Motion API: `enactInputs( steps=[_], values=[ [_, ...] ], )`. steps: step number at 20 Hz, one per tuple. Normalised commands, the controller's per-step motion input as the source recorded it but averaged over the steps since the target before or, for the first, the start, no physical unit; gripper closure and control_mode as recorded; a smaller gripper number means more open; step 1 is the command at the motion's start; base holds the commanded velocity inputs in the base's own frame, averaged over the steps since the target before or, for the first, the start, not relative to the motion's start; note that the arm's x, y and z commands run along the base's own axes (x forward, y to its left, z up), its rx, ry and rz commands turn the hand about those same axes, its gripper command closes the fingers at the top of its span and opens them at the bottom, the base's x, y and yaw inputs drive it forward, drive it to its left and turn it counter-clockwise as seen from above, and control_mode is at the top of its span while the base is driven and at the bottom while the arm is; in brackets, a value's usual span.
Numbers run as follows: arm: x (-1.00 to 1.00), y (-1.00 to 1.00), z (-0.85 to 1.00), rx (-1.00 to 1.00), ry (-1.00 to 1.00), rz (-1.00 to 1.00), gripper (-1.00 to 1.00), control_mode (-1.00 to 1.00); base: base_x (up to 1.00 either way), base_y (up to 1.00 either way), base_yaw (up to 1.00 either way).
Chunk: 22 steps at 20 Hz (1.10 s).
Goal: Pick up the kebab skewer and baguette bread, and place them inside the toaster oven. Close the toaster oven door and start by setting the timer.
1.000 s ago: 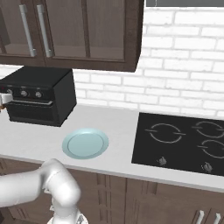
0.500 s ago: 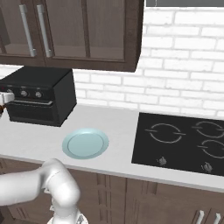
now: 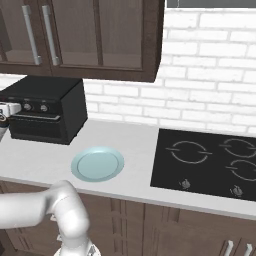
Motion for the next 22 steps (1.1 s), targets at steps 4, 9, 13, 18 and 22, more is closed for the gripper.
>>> enactInputs(
  steps=[4, 9, 13, 18, 22],
  values=[
    [-0.04, 0.12, -0.03, 0.00, 0.00, 0.00, -1.00, -1.00, 0.00, 0.00, 0.00],
    [0.01, 0.06, -0.15, 0.00, -0.01, 0.00, -1.00, -1.00, 0.00, 0.00, 0.00],
    [0.03, 0.00, -0.09, 0.00, -0.02, 0.00, -1.00, -1.00, 0.00, 0.00, 0.00],
    [0.21, -0.01, 0.00, 0.00, 0.00, 0.00, -1.00, -1.00, 0.00, 0.00, 0.00],
    [0.26, -0.05, 0.00, 0.00, 0.00, 0.00, -1.00, -1.00, 0.00, 0.00, 0.00]
  ],
)
